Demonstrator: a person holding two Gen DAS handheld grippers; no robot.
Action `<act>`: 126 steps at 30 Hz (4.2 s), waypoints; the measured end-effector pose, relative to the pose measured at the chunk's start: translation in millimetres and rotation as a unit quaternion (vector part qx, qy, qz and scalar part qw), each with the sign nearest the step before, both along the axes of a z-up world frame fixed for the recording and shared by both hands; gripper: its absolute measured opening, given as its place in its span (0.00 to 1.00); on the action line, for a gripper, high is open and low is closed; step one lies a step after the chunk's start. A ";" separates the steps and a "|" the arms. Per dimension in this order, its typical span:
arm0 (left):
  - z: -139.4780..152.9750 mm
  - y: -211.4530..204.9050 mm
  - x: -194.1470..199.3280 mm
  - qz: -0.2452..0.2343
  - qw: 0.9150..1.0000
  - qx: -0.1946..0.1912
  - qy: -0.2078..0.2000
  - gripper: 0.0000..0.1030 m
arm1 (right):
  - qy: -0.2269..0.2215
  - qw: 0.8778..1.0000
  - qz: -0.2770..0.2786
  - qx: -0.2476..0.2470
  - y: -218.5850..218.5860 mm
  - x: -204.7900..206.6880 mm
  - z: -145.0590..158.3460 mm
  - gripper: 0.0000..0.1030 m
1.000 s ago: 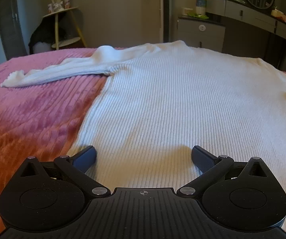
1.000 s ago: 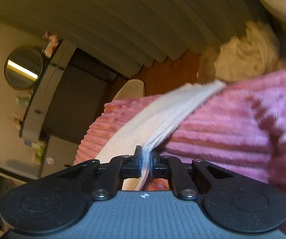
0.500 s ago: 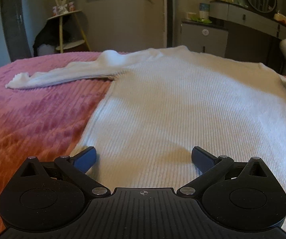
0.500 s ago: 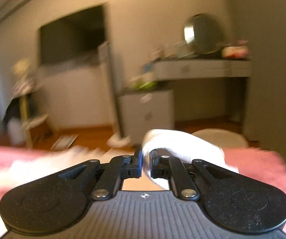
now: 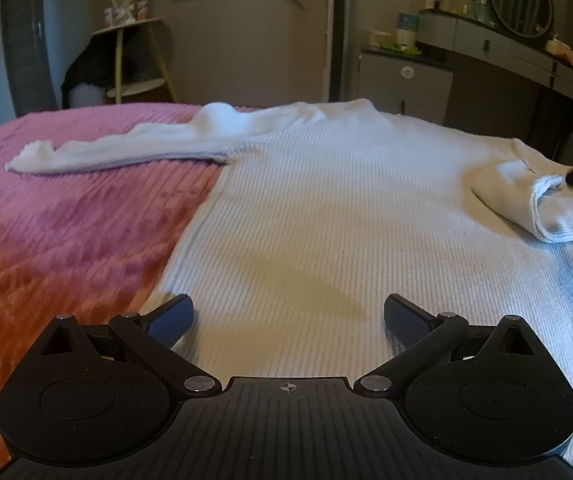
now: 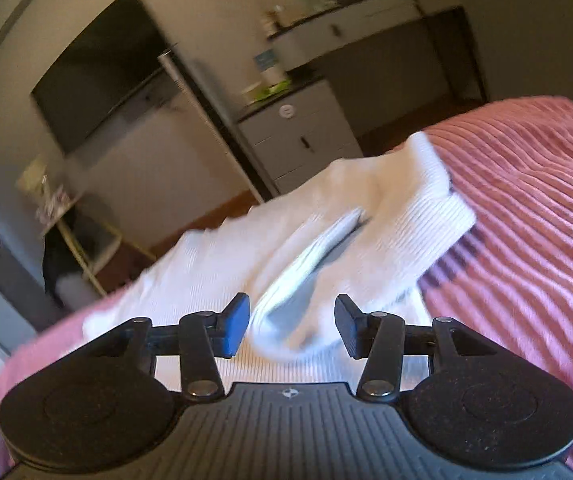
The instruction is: Fold small clothes
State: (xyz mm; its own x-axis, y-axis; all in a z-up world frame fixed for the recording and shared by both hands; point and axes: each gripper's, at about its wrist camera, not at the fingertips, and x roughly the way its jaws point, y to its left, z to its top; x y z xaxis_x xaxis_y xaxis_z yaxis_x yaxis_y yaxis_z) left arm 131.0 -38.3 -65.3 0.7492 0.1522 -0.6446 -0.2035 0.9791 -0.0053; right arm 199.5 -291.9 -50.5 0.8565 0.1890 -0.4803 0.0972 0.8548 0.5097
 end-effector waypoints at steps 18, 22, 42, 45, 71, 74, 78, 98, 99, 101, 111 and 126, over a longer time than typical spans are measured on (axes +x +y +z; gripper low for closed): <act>2.7 12.9 -1.2 0.033 0.999 -0.011 -0.022 1.00 | -0.048 0.991 0.089 0.092 56.3 56.3 14.4 0.29; 8.2 22.7 -5.0 0.020 0.997 -0.059 -0.033 1.00 | -0.062 0.997 0.022 0.047 60.0 11.5 10.9 0.31; -15.0 45.7 144.6 -0.100 0.916 -0.363 0.135 0.52 | -0.026 0.988 -0.056 0.144 -18.2 -7.6 -58.2 0.40; -17.3 48.2 155.9 -0.096 0.909 -0.380 0.141 0.40 | -0.027 0.987 -0.052 0.152 -17.3 -7.3 -58.4 0.43; 19.8 89.3 165.5 -0.056 0.986 -0.146 0.057 0.17 | -0.027 0.986 -0.049 0.156 -17.1 -8.7 -62.5 0.45; 15.5 102.6 165.4 -0.047 0.982 -0.178 0.049 0.22 | -0.027 0.986 -0.050 0.158 -17.6 -8.6 -63.0 0.45; 17.6 113.2 178.3 -0.039 0.975 -0.217 0.043 0.22 | -0.029 0.986 -0.050 0.156 -18.1 -7.4 -63.8 0.45; 7.9 139.3 168.7 0.017 0.980 -0.198 0.018 0.45 | -0.031 0.987 -0.050 0.149 -15.4 -6.7 -62.9 0.46; 8.5 144.0 162.7 0.018 0.979 -0.203 0.015 0.50 | -0.031 0.987 -0.050 0.149 -14.5 -6.5 -62.4 0.46; 13.1 154.4 151.1 0.027 0.977 -0.210 0.011 0.73 | -0.031 0.987 -0.050 0.148 -14.3 -6.4 -62.3 0.46; 17.7 255.8 94.9 0.188 0.949 -0.253 -0.002 0.82 | -0.033 0.992 -0.033 0.119 -4.3 -5.5 -57.5 0.50; -8.8 369.8 122.1 0.305 0.889 -0.336 -0.060 0.41 | -0.035 0.999 -0.010 0.040 12.8 -3.9 -49.9 0.63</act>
State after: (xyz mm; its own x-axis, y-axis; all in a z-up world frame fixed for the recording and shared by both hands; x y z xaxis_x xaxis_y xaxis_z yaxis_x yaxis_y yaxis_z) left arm 253.1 331.4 -74.0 0.7287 0.1645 -0.6648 -0.6543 0.4538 -0.6049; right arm 195.6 -279.0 -100.4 0.8912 0.2061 -0.4040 0.0769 0.8092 0.5825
